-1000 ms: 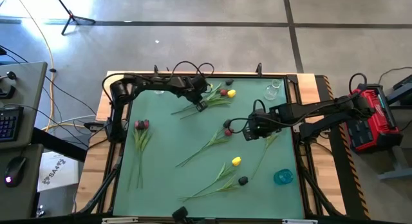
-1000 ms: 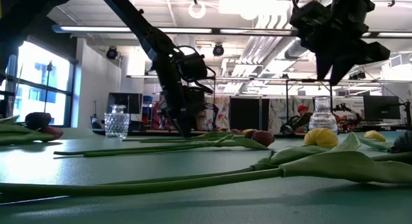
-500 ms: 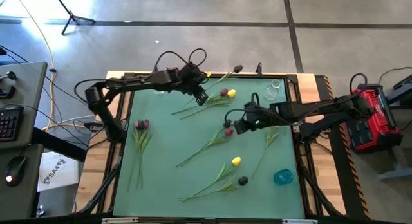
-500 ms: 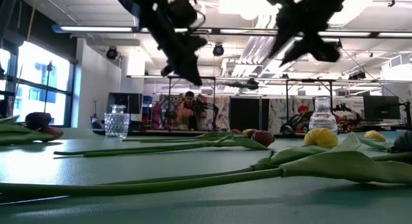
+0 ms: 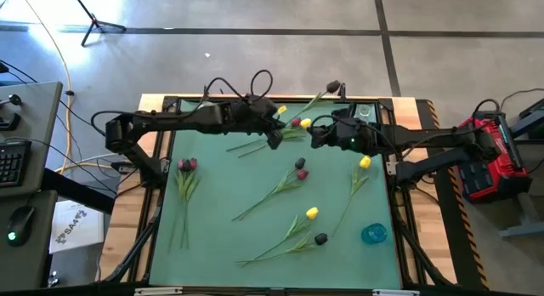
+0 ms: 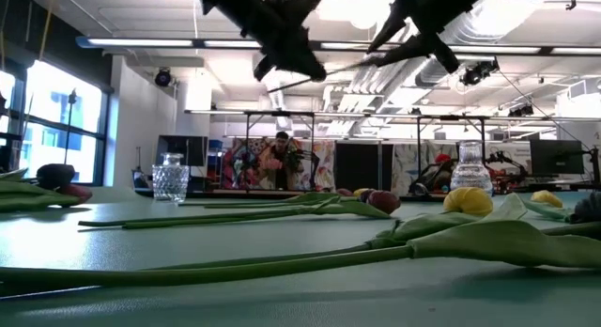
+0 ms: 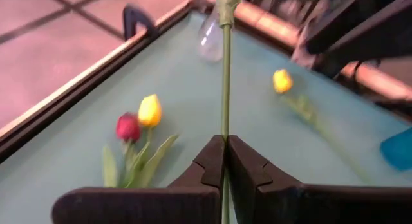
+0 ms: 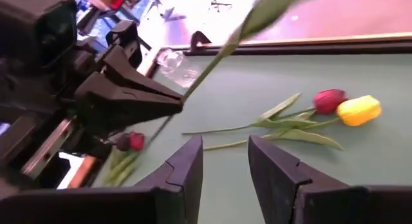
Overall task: Sort flowers into vase by color
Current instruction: Put the black flower into the left transparent vase
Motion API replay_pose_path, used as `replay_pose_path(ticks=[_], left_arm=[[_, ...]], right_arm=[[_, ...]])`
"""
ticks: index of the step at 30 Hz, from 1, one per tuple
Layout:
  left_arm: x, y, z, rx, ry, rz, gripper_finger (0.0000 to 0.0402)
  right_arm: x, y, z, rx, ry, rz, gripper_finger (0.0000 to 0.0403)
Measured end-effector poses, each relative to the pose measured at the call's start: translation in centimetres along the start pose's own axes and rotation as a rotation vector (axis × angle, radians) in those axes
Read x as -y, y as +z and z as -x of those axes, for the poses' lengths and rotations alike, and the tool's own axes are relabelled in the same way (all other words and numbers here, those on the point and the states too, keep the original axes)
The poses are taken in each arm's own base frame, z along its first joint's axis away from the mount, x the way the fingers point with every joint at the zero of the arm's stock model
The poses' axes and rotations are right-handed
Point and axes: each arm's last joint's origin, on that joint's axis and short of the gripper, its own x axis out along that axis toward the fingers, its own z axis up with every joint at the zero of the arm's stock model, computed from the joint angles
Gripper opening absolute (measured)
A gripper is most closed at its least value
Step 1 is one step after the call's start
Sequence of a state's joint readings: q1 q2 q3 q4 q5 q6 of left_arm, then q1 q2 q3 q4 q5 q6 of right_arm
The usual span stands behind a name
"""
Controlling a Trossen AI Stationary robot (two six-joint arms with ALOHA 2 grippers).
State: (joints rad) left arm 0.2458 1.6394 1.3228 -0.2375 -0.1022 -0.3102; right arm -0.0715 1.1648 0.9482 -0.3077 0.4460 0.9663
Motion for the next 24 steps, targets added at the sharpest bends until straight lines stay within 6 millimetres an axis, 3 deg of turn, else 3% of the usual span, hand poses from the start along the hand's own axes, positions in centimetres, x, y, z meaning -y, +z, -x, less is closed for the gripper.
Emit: replay_pose_path(ticks=[8, 24], left_arm=[[2.2, 0.1, 0.3, 0.094, -0.002, -0.008, 0.0000], [4.2, 0.1, 0.7, 0.171, -0.001, -0.137, 0.0000]], right_arm=[[-1.2, 0.9, 0.2, 0.079, 0.119, 0.015, 0.0113], [-1.5, 1.2, 0.3, 0.162, 0.111, 0.142, 0.0112]])
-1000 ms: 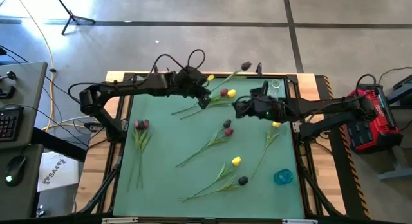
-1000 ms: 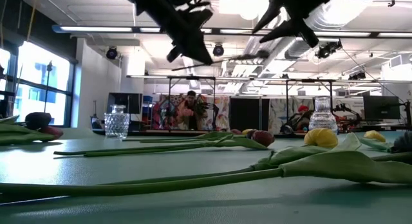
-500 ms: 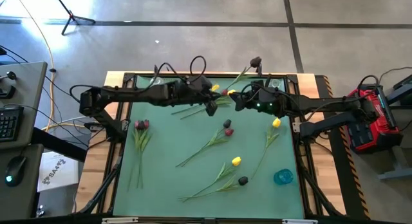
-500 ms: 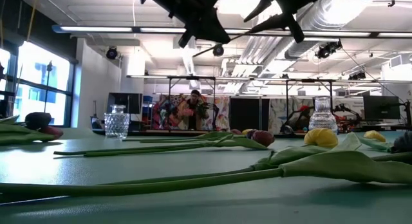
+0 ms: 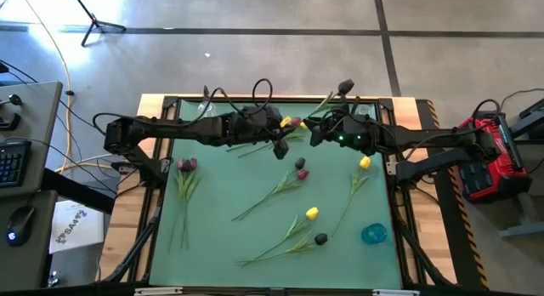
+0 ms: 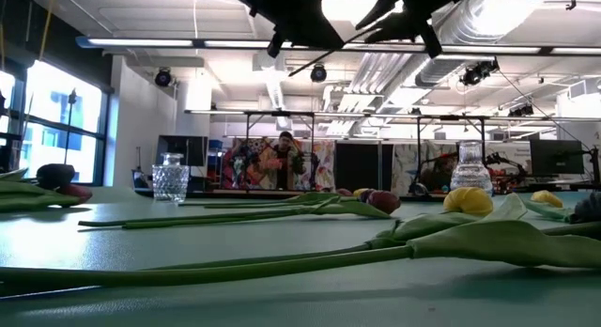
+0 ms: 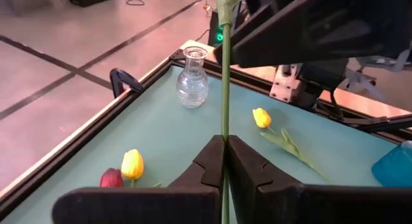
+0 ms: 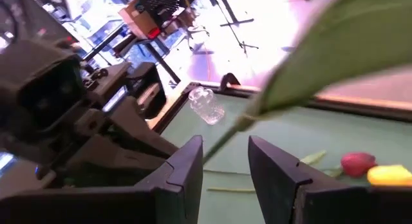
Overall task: Sort flowers into vase by color
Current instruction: Put the black flower into the left transparent vase
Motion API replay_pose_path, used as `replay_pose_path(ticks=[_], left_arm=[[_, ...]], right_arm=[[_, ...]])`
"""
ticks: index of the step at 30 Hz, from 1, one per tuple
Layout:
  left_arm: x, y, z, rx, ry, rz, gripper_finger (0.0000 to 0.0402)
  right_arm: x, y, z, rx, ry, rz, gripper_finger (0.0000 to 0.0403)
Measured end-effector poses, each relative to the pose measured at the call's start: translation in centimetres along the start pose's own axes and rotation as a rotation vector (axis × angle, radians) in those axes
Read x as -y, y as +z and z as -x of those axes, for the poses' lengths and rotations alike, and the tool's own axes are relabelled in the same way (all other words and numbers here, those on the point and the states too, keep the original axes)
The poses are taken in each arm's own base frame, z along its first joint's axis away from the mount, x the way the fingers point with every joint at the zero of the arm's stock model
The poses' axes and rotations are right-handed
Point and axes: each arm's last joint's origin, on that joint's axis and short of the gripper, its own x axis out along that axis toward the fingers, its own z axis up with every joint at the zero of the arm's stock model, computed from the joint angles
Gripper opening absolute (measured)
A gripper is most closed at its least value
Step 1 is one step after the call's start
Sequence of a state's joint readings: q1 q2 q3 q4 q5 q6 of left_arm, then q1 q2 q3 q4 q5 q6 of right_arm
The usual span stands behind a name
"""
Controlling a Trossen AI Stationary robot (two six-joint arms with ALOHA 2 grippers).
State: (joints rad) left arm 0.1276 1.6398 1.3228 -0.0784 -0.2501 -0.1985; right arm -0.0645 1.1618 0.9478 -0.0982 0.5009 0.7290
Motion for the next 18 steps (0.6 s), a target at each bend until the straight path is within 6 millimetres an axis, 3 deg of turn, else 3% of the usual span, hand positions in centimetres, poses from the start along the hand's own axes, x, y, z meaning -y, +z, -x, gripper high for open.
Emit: replay_pose_path(ticks=[5, 11, 18], left_arm=[[-0.06, 0.02, 0.00, 0.005, 0.022, -0.026, 0.0000], [0.09, -0.02, 0.03, 0.002, 0.011, -0.030, 0.0000], [0.52, -0.08, 0.14, 0.003, -0.001, -0.041, 0.0000]], right_arm=[[-0.30, 0.03, 0.10, 0.009, 0.023, 0.054, 0.0091], [-0.17, 0.08, 0.03, 0.010, 0.015, 0.075, 0.0009], [0.46, 0.52, -0.31, 0.026, -0.020, -0.007, 0.0052]])
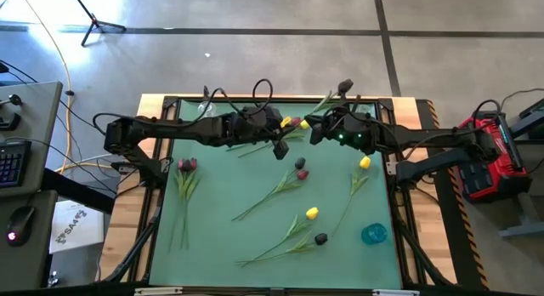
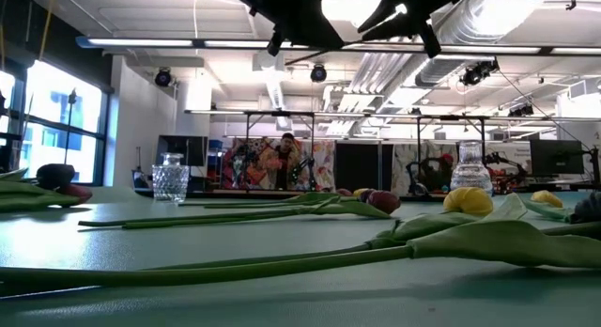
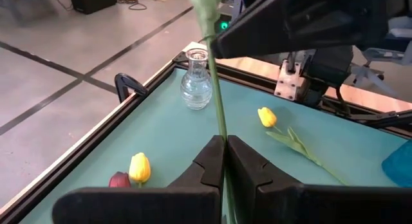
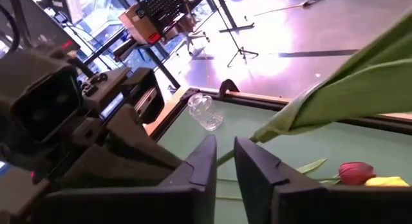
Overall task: Sort flowers into vase by color
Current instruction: Put the black flower into the left transparent vase
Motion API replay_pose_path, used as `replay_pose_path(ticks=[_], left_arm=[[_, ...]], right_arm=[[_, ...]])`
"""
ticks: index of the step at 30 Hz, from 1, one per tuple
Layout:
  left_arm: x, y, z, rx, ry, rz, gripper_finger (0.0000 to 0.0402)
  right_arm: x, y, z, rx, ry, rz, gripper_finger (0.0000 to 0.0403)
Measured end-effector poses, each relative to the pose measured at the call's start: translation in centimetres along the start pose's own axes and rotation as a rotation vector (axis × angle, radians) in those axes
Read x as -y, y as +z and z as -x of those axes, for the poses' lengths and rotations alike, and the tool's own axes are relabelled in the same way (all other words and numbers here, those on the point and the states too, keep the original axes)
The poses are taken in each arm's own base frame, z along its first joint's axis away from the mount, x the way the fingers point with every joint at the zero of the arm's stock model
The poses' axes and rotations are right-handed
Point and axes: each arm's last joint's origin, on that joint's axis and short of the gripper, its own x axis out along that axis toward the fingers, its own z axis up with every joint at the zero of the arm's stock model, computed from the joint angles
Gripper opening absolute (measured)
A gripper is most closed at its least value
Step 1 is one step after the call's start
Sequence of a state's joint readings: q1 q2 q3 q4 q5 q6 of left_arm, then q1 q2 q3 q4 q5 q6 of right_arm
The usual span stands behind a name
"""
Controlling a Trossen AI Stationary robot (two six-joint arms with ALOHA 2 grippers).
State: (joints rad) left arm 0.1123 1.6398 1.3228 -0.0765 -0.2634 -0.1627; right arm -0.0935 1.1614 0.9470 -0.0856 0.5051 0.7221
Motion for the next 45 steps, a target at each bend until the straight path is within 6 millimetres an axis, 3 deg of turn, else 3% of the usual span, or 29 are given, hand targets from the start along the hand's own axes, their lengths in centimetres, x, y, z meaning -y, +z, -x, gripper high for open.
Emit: replay_pose_path(ticks=[5, 11, 15, 20, 24, 28, 35, 40, 45], left_arm=[[0.7, -0.1, 0.2, -0.001, -0.023, -0.006, 0.0000], [1.3, -0.1, 0.4, 0.017, -0.002, -0.009, 0.0000], [1.1, 0.0, 0.4, 0.032, 0.080, 0.014, 0.0000], [0.1, 0.2, 0.2, 0.059, 0.181, 0.074, 0.0000], [-0.3, 0.8, 0.2, 0.119, 0.207, 0.112, 0.0000], [-0.1, 1.8, 0.3, 0.208, 0.185, 0.100, 0.0000], [0.4, 2.0, 0.2, 0.198, -0.025, 0.041, 0.0000], [0.7, 1.9, 0.3, 0.198, -0.044, 0.036, 0.0000], [0.8, 1.9, 0.3, 0.200, -0.046, 0.051, 0.0000]], right_arm=[[0.1, 0.1, -0.1, -0.003, 0.001, -0.004, 0.0060], [-0.1, 0.0, -0.1, -0.035, 0.044, -0.011, 0.0006], [-0.9, 0.3, 0.6, -0.022, 0.124, -0.092, 0.0029], [-1.9, 2.8, 3.0, 0.146, 0.245, -0.340, 0.0069], [-0.8, 3.3, 4.3, 0.166, 0.157, -0.410, 0.0097], [0.4, 2.6, 4.1, 0.099, 0.040, -0.403, 0.0118], [0.2, 3.2, 2.8, 0.079, 0.144, -0.345, 0.0137], [0.5, 3.5, 2.6, 0.086, 0.141, -0.336, 0.0125], [0.6, 3.4, 2.6, 0.071, 0.139, -0.323, 0.0066]])
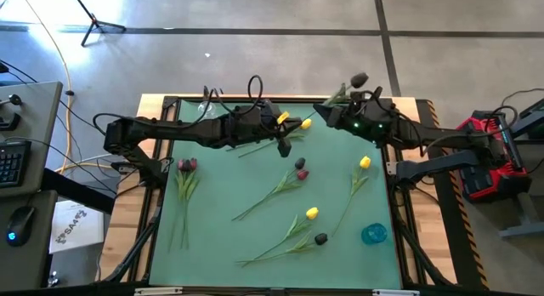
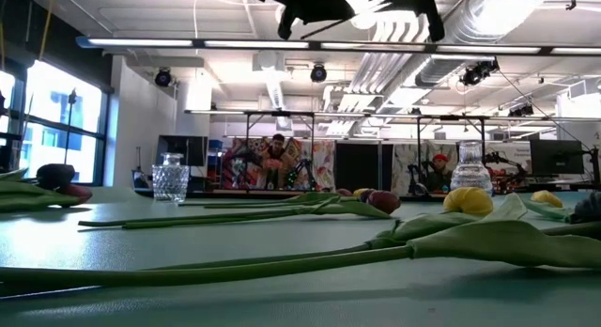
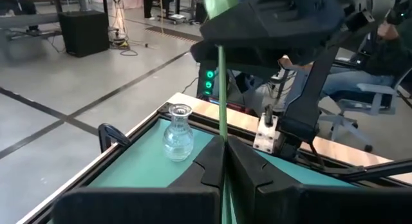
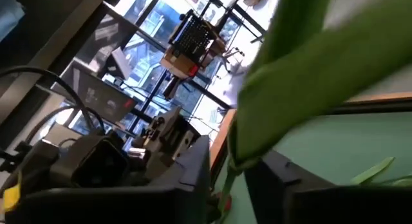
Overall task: Sort flowers into vase by color
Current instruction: Put the black flower into the left transparent vase
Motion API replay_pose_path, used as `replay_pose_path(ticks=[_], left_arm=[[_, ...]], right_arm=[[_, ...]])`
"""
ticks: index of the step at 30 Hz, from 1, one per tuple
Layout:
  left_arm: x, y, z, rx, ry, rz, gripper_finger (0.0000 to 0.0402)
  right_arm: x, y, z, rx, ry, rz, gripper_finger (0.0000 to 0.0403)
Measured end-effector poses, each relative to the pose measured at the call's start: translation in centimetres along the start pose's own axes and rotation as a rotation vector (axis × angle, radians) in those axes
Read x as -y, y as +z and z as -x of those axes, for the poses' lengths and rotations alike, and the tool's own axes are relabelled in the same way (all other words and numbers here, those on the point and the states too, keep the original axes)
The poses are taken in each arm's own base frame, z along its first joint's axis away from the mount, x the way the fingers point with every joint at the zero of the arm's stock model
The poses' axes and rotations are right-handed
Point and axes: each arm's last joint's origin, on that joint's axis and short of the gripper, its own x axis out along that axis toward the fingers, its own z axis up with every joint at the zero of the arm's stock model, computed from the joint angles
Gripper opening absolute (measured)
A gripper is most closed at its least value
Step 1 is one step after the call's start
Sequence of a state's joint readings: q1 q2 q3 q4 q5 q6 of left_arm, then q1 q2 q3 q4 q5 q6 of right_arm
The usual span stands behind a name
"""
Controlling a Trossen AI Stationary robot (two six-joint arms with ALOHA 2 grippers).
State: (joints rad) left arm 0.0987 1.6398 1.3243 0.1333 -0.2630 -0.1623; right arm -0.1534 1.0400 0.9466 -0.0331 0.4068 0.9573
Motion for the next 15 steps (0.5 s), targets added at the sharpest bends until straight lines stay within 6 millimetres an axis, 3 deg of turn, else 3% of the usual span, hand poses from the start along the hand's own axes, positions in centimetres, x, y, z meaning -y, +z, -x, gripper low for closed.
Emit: replay_pose_path(ticks=[4, 8, 15], left_arm=[[0.20, -0.07, 0.05, -0.005, -0.008, 0.007, 0.0000], [0.24, -0.32, 0.05, -0.033, -0.031, 0.042, 0.0005], [0.45, -0.14, 0.05, -0.031, -0.124, 0.062, 0.0093]], right_arm=[[-0.02, -0.06, -0.01, -0.022, 0.014, 0.052, 0.0011], [-0.02, -0.17, 0.00, -0.047, 0.027, 0.113, 0.0011], [0.55, -0.28, -0.13, -0.125, 0.029, 0.253, 0.0004]])
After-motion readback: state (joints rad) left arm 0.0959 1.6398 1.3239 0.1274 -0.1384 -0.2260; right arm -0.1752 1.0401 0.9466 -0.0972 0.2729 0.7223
